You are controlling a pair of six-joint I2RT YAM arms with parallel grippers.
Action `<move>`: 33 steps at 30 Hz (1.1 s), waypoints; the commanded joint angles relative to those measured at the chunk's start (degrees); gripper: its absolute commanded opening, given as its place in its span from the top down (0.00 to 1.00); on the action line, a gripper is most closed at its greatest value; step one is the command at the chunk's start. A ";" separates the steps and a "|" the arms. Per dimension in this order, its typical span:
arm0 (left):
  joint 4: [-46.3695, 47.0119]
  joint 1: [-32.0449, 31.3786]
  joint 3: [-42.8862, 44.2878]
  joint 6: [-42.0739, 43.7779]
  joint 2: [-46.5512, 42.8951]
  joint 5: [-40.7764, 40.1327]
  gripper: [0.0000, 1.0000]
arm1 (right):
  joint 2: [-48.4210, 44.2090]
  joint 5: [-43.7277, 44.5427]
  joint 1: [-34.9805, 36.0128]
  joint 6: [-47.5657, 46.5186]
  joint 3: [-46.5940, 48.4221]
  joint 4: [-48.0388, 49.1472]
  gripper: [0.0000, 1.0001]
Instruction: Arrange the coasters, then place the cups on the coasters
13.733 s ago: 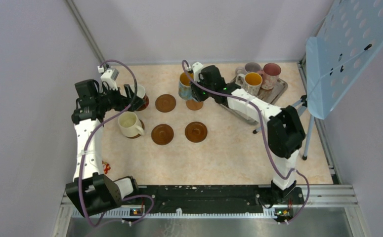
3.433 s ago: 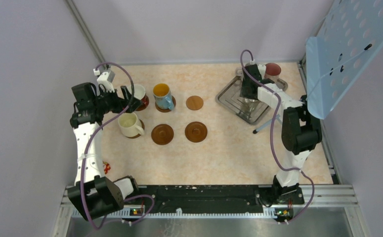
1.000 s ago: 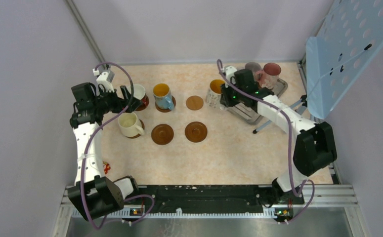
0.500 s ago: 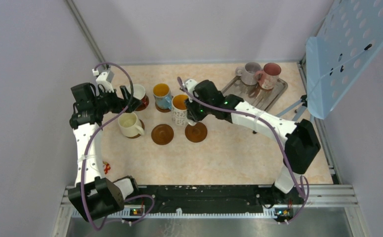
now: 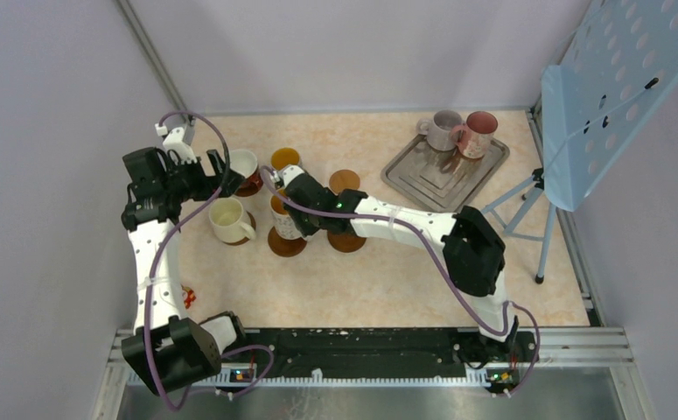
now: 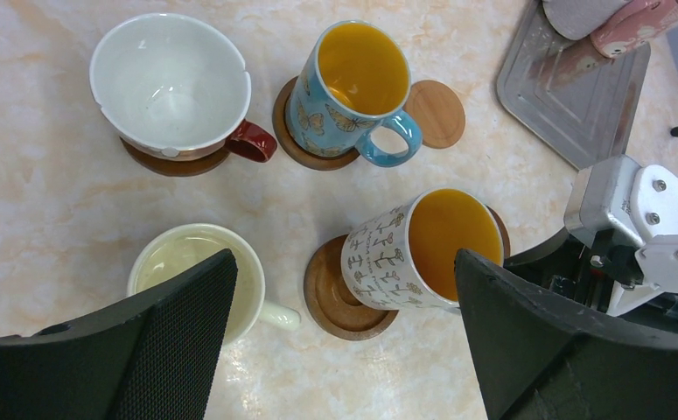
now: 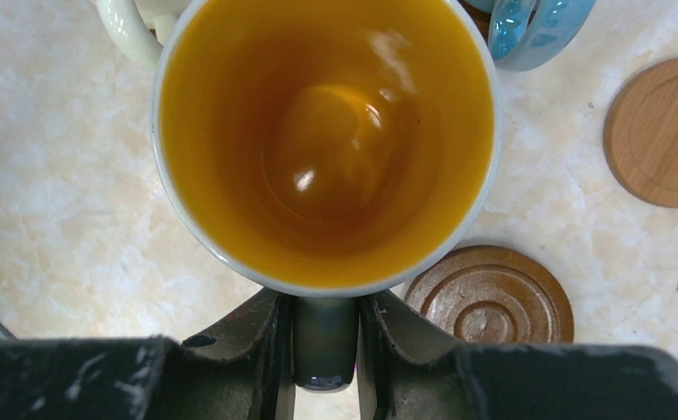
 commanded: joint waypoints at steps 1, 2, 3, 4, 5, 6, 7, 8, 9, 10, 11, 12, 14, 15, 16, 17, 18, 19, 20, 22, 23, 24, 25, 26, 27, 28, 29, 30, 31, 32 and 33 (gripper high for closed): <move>2.66 0.62 0.20 -0.98 -1.71 -0.16 0.01 | -0.89 6.60 1.80 3.74 5.89 8.03 1.00; 2.72 0.70 0.15 -1.00 -1.66 -0.06 0.01 | -0.53 7.31 2.26 3.77 6.10 7.97 1.00; 2.68 0.77 0.21 -1.04 -1.63 0.01 0.01 | -0.17 8.09 2.73 3.84 6.26 7.78 1.00; 2.69 0.84 0.27 -1.01 -1.63 0.15 0.01 | 0.12 8.43 3.15 4.10 6.25 7.61 1.00; 2.66 0.88 0.28 -0.95 -1.63 0.30 0.01 | 0.32 8.82 3.29 4.60 6.03 7.50 1.00; 2.65 0.95 0.27 -0.87 -1.70 0.43 0.01 | 0.44 8.95 3.36 5.06 5.69 7.47 1.00; 2.65 0.91 0.09 -0.89 -1.79 0.48 0.01 | 0.52 8.86 3.38 5.44 5.17 7.55 1.00; 2.65 0.99 0.06 -0.80 -1.88 0.56 0.01 | 0.65 8.81 3.49 5.76 4.82 7.68 1.00; 2.65 1.10 -0.06 -0.74 -1.97 0.56 0.01 | 0.79 8.42 3.47 5.82 4.40 7.81 1.00; 2.65 1.14 -0.21 -0.75 -2.02 0.57 0.01 | 0.92 8.29 3.57 6.00 4.14 7.81 1.00; 2.65 1.21 -0.33 -0.62 -2.08 0.56 0.01 | 1.03 8.14 3.55 6.26 3.92 7.84 1.00; 2.61 1.23 -0.40 -0.57 -2.11 0.54 0.01 | 1.05 8.06 3.70 6.28 3.62 7.99 1.00; 2.61 1.28 -0.50 -0.55 -2.15 0.72 0.01 | 1.19 8.08 4.02 6.34 3.13 8.30 1.00; 2.64 1.31 -0.51 -0.52 -2.15 0.76 0.01 | 1.19 8.00 4.13 6.39 2.79 8.55 1.00; 2.72 1.40 -0.51 -0.51 -2.15 0.87 0.01 | 1.19 8.02 4.36 6.45 2.52 8.82 1.00; 2.78 1.39 -0.56 -0.59 -2.13 0.87 0.01 | 1.27 8.13 4.50 6.44 2.38 9.03 1.00; 2.80 1.41 -0.58 -0.64 -2.15 0.89 0.01 | 1.46 8.15 4.63 6.53 2.34 9.06 1.00; 2.75 1.48 -0.53 -0.66 -2.15 0.96 0.01 | 1.63 8.27 4.63 6.77 2.34 9.11 1.00; 2.74 1.50 -0.51 -0.66 -2.08 0.94 0.01 | 1.90 8.40 4.66 6.95 2.27 9.03 1.00; 2.74 1.50 -0.52 -0.59 -2.14 0.94 0.01 | 2.17 8.14 4.92 7.40 2.17 8.76 1.00; 2.74 1.55 -0.54 -0.57 -2.16 0.99 0.01 | 2.24 8.00 4.95 7.67 2.02 8.74 1.00; 2.72 1.58 -0.63 -0.49 -2.16 1.01 0.01 | 2.35 8.12 5.01 7.93 1.82 8.79 1.00; 2.84 1.54 -0.80 -0.44 -2.23 1.08 0.01 | 2.29 8.19 5.09 8.07 1.56 8.94 1.00; 2.91 1.58 -0.92 -0.46 -2.24 1.07 0.01 | 2.33 8.19 5.10 8.22 1.33 9.05 1.00; 2.87 1.67 -1.07 -0.41 -2.29 1.03 0.01 | 2.29 8.35 5.18 8.37 1.15 9.14 1.00; 2.87 1.65 -1.12 -0.40 -2.25 1.06 0.01 | 2.29 8.50 5.34 8.40 0.92 9.26 1.00; 2.99 1.75 -1.19 -0.33 -2.24 1.14 0.01 | 2.33 8.42 5.37 8.46 0.78 9.34 1.00; 3.00 1.76 -1.21 -0.30 -2.21 1.15 0.01 | 2.41 8.34 5.43 8.55 0.76 9.29 1.00; 3.00 1.76 -1.21 -0.24 -2.16 1.20 0.01 | 2.46 8.49 5.45 8.84 0.72 9.25 1.00; 3.01 1.76 -1.26 -0.30 -2.15 1.27 0.01 | 2.54 8.63 5.45 8.95 0.61 9.46 1.00; 2.96 1.83 -1.27 -0.31 -2.09 1.34 0.01 | 2.67 8.55 5.45 8.93 0.59 9.64 1.00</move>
